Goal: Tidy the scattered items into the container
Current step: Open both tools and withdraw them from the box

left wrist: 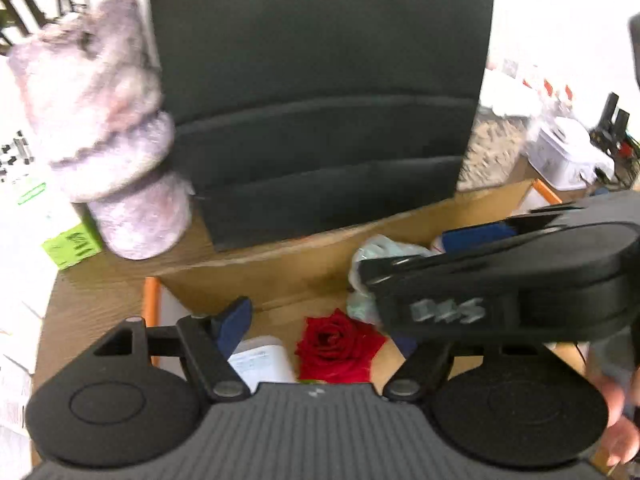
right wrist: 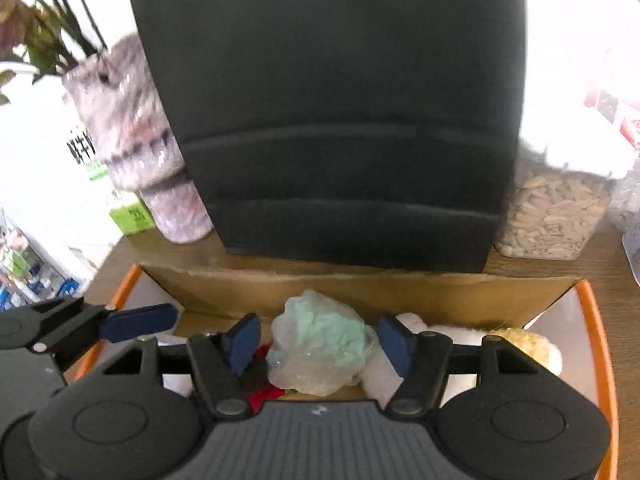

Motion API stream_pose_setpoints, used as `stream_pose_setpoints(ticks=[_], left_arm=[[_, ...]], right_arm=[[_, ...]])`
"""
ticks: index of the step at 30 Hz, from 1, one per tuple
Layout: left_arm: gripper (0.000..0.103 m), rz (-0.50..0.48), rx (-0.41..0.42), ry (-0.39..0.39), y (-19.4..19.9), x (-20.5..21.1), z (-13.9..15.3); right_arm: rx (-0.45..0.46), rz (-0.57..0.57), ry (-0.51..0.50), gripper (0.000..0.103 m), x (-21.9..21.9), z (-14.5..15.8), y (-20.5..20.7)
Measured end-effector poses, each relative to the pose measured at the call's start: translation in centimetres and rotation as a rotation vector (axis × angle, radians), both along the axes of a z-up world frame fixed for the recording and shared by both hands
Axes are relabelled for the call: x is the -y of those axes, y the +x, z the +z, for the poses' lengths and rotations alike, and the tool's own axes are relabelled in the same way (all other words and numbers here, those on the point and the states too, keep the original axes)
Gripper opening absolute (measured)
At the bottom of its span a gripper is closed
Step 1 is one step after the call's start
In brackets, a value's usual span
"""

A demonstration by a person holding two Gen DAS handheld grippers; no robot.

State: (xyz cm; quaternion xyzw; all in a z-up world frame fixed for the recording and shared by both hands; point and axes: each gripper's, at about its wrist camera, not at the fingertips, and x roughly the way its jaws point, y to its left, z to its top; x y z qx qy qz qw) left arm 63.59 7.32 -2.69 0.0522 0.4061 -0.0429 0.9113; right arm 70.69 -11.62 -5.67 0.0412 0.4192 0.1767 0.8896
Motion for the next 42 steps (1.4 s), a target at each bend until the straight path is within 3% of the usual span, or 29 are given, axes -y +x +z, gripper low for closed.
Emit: stream_pose_setpoints(ticks=[4, 6, 8, 10, 13, 16, 20, 26, 33, 37, 42], left_arm=[[0.075, 0.040, 0.006, -0.017, -1.5, -1.8, 2.9], [0.080, 0.075, 0.020, 0.001, -2.7, -2.6, 4.7], [0.092, 0.119, 0.021, -0.005, -4.0, -3.3, 6.4], [0.092, 0.142, 0.000, -0.036, -5.7, -4.0, 7.7], [0.092, 0.159, -0.041, -0.024, -8.6, -4.7, 9.3], [0.094, 0.193, -0.038, -0.036, -11.6, -5.2, 11.2], [0.099, 0.206, 0.009, -0.044, -16.2, -4.8, 13.3], [0.101, 0.132, 0.067, -0.091, -23.1, -2.3, 14.1], [0.103, 0.069, 0.154, -0.079, -31.0, -0.1, 14.2], [0.103, 0.082, 0.129, -0.065, -33.4, -0.1, 12.8], [0.103, 0.095, 0.132, -0.161, -37.5, -1.6, 11.8]], right_arm=[[0.045, -0.024, 0.021, 0.066, 2.0, 2.8, -1.6], [0.067, -0.030, 0.022, 0.067, 3.3, 4.6, -3.0], [0.090, -0.036, 0.015, 0.071, 4.7, 6.4, -4.5], [0.123, -0.039, -0.010, 0.074, 6.2, 8.1, -6.4], [0.157, -0.045, -0.066, 0.077, 8.5, 10.5, -9.5], [0.174, -0.053, -0.085, 0.079, 10.7, 12.7, -12.8], [0.214, -0.035, -0.050, 0.089, 12.6, 15.0, -17.6], [0.189, 0.021, -0.052, 0.089, 12.6, 14.4, -23.1], [0.181, 0.107, 0.025, 0.090, 12.7, 13.1, -29.6], [0.165, 0.119, 0.015, 0.090, 12.8, 11.9, -32.4], [0.165, 0.117, 0.061, 0.090, 13.9, 11.0, -36.4]])
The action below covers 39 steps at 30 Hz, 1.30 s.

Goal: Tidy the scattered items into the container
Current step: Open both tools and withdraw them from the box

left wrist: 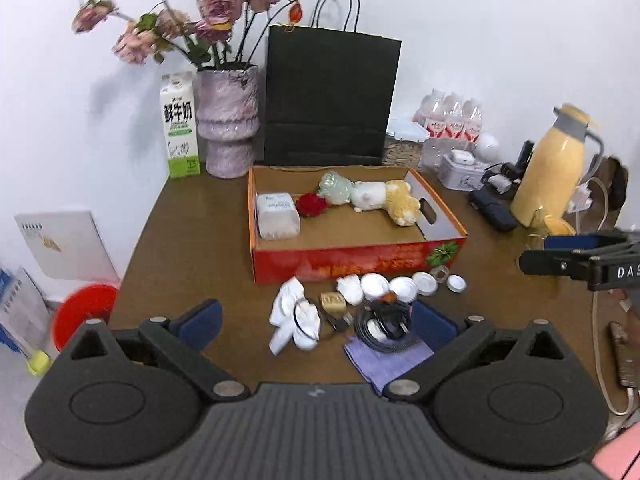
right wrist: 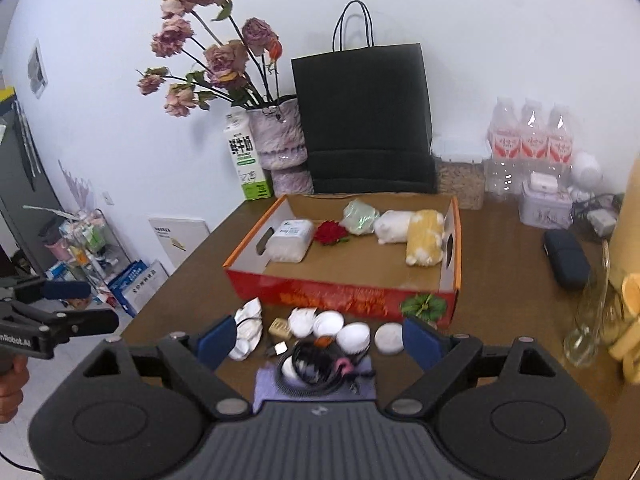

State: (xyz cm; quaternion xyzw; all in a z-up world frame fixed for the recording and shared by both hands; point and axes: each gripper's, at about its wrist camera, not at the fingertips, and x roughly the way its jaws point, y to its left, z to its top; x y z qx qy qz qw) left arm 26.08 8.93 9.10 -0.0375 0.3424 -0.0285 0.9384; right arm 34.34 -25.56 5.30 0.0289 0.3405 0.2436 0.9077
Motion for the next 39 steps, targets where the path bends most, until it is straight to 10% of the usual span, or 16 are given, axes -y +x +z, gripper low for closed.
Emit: stream_pose_setpoints(ticks=[8, 14, 21, 29, 39], left_arm=[[0.103, -0.015, 0.085, -0.079, -6.3, -1.4, -0.3], [0.103, -0.036, 0.243, -0.077, -10.3, -0.8, -0.5], [0.103, -0.078, 0.139, -0.162, -10.6, -0.4, -4.5], [0.103, 0.079, 0.105, 0.040, -12.5, 2.4, -10.5], [0.103, 0.022, 0.106, 0.129, -12.2, 4.9, -13.2]], right_arm=[[0.235, -0.044, -0.106, 0.094, 0.7, -0.6, -7.2], [0.222, -0.038, -0.041, 0.094, 1.3, -1.8, -10.0], [0.267, -0.068, -0.029, 0.096, 1.4, -3.5, -12.9], [0.193, -0.154, 0.028, 0.097, 1.7, -9.2, -15.2], [0.146, -0.217, -0.056, 0.096, -0.4, -14.5, -17.1]])
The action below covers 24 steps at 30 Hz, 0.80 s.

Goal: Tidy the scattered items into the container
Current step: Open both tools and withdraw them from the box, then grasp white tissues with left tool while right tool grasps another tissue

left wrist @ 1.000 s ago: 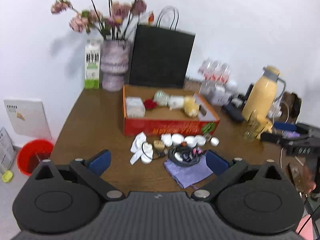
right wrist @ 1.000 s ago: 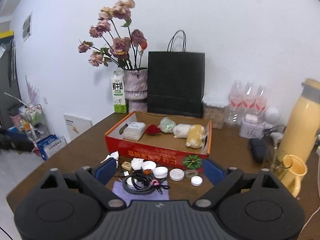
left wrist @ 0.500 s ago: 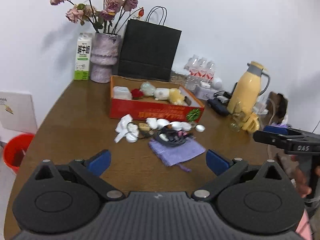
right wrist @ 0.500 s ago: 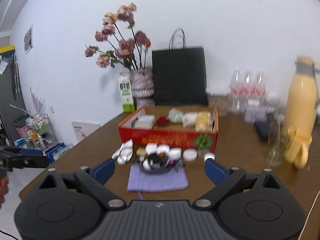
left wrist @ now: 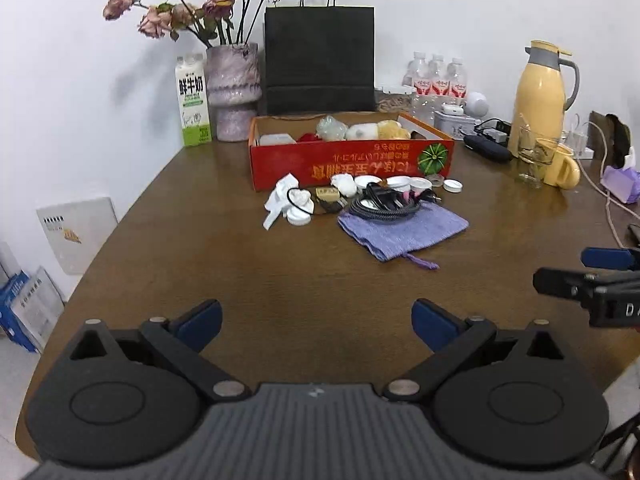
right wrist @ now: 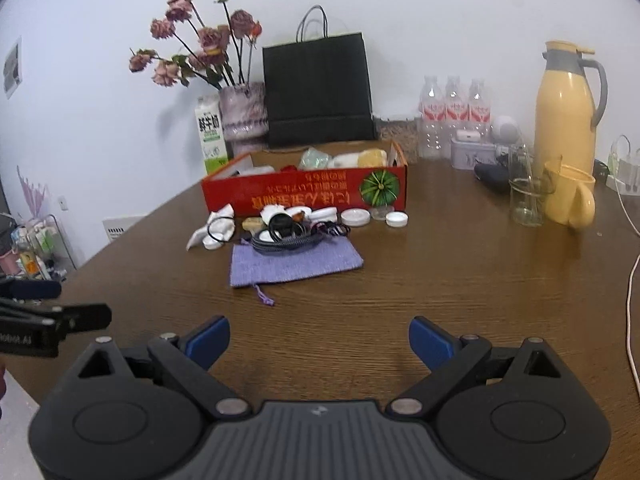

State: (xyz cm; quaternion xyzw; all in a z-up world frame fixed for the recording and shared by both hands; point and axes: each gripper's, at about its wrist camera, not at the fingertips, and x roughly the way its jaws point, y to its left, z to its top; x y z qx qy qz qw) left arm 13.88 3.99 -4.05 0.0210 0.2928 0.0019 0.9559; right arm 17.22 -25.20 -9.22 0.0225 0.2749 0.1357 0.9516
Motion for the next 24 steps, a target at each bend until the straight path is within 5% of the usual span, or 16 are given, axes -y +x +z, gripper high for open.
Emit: stream_pose_setpoints(ticks=[8, 15, 20, 22, 24], left_arm=[[0.103, 0.018, -0.042, -0.021, 5.5, -0.7, -1.0], [0.102, 0.114, 0.045, 0.017, 13.3, -3.6, 0.2], [0.069, 0.143, -0.020, -0.077, 21.0, -6.2, -0.3], [0.065, 0.102, -0.067, -0.132, 23.5, -6.6, -1.1], [0.062, 0.062, -0.103, -0.193, 25.2, -7.1, -2.1]], right_arm=[[-0.031, -0.068, -0.029, 0.095, -0.3, -0.3, 5.2], [0.040, -0.060, -0.081, 0.089, -1.0, 0.6, 11.7], [0.035, -0.045, -0.086, 0.073, -2.0, 1.2, 17.3], [0.010, -0.005, -0.044, 0.062, -2.9, 1.5, 19.5], [0.000, 0.069, -0.020, 0.061, -4.6, 1.7, 21.3]])
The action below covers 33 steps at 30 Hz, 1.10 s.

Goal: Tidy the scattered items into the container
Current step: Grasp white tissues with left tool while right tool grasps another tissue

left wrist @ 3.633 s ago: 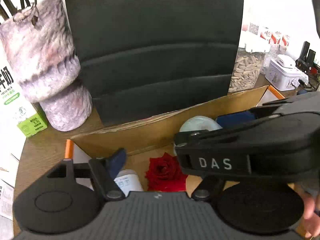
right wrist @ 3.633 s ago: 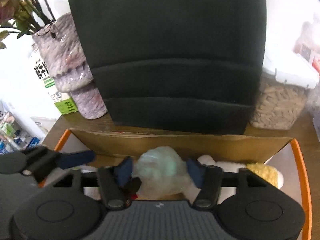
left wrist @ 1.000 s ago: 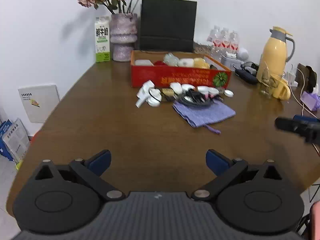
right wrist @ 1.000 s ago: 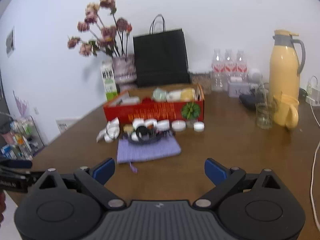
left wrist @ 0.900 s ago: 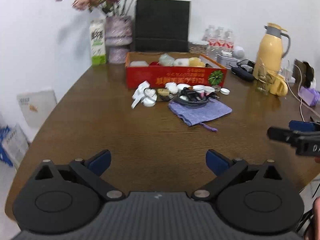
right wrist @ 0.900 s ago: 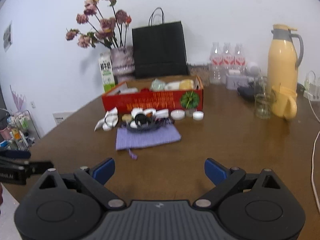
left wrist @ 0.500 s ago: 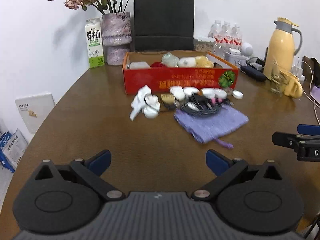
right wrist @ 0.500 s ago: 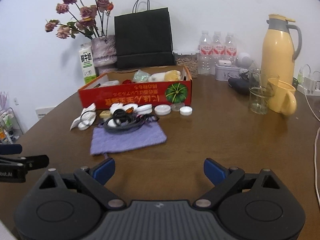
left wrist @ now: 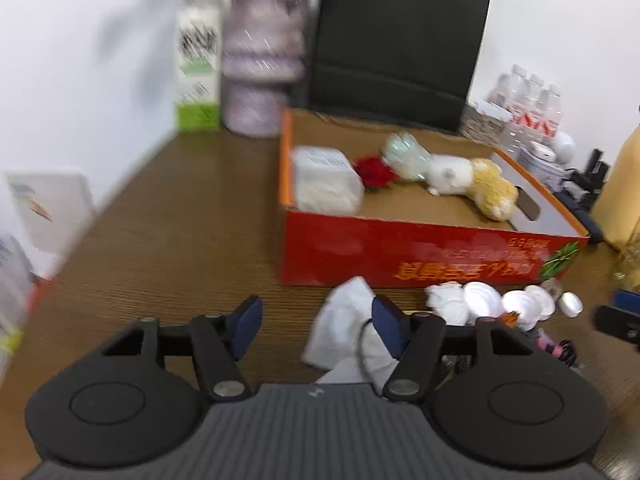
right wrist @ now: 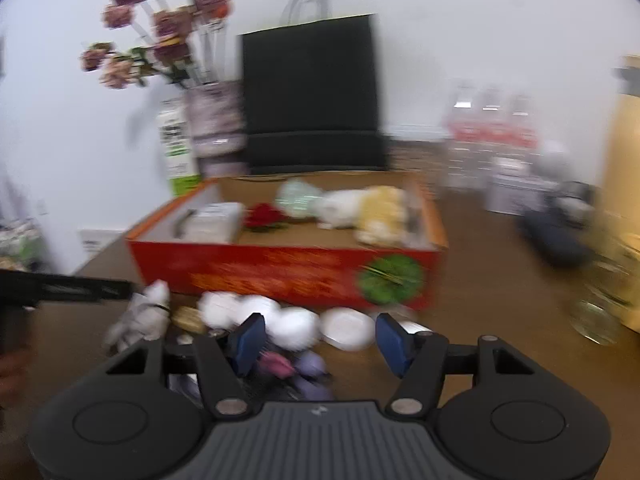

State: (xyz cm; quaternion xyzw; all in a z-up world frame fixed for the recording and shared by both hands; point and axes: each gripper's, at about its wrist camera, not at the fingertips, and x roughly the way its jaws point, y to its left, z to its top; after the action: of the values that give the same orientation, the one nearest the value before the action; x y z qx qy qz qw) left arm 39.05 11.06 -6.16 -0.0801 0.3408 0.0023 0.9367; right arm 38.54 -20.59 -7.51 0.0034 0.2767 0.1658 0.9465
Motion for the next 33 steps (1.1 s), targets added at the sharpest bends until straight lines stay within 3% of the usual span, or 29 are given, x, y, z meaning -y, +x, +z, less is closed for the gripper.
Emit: stream_pose_setpoints(ticks=[3, 5, 7, 9, 11, 14, 15, 16, 17, 20, 24, 25, 27, 28, 29, 30, 31, 33], left_arm=[[0.055, -0.045, -0.046, -0.114, 1.9, -0.6, -1.5], [0.027, -0.051, -0.054, -0.160, 2.5, -1.1, -2.0], [0.014, -0.076, -0.071, -0.220, 2.7, -1.7, -2.0], [0.012, -0.069, -0.048, -0.256, 2.4, -2.3, -2.0], [0.009, -0.051, -0.020, -0.253, 2.2, -3.0, -1.8], [0.006, -0.036, 0.007, -0.290, 1.8, -4.4, -1.4], [0.005, -0.031, 0.015, -0.284, 1.6, -4.6, -1.2], [0.004, -0.031, 0.022, -0.264, 1.5, -4.5, -1.1], [0.002, -0.030, 0.026, -0.238, 1.4, -4.4, -0.9], [0.001, -0.033, 0.078, -0.201, 0.6, -4.2, 0.2], [0.002, -0.038, 0.130, -0.199, -1.0, -4.1, 1.9], [0.007, -0.030, 0.127, -0.183, -1.2, -4.0, 2.0], [0.052, -0.002, 0.111, -0.111, -0.5, -3.4, 1.3], [0.066, 0.037, 0.092, -0.065, 0.3, -3.1, 0.5], [0.050, 0.048, 0.068, -0.053, 1.1, -3.0, -0.3], [0.043, 0.029, 0.020, -0.051, 2.0, -2.8, -1.0], [0.040, 0.009, -0.027, -0.062, 2.6, -2.7, -1.7], [0.042, -0.013, -0.014, -0.058, 2.7, -2.2, -2.1]], right_arm=[[-0.007, 0.096, -0.018, 0.061, -3.3, 0.0, 2.0], [-0.013, 0.173, -0.043, 0.057, -5.8, -0.4, 3.3], [-0.021, 0.227, -0.078, 0.052, -7.9, -1.2, 4.8], [-0.051, 0.251, -0.094, 0.048, -9.5, -2.2, 6.3], [-0.088, 0.268, -0.104, 0.035, -10.5, -3.1, 7.6], [-0.121, 0.237, -0.073, 0.030, -10.7, -3.8, 8.5], [-0.131, 0.223, -0.050, 0.025, -10.5, -3.9, 8.6], [-0.140, 0.199, -0.032, 0.011, -10.1, -4.0, 8.6], [-0.146, 0.173, -0.015, 0.012, -9.9, -4.1, 8.6], [-0.123, 0.135, 0.017, 0.011, -9.1, -3.3, 7.6], [-0.031, 0.114, 0.077, 0.011, -7.4, -0.1, 4.6], [-0.014, 0.109, 0.083, 0.011, -6.9, 0.6, 3.9], [0.018, 0.094, 0.093, 0.011, -5.9, 2.0, 2.1], [0.024, 0.088, 0.095, 0.011, -5.4, 2.5, 1.2], [0.026, 0.084, 0.097, 0.012, -5.1, 2.8, 0.3], [0.023, 0.080, 0.096, 0.012, -4.8, 3.0, -0.4], [0.021, 0.074, 0.096, 0.012, -4.5, 3.1, -1.0], [0.018, 0.059, 0.091, 0.012, -3.8, 3.0, -2.5]])
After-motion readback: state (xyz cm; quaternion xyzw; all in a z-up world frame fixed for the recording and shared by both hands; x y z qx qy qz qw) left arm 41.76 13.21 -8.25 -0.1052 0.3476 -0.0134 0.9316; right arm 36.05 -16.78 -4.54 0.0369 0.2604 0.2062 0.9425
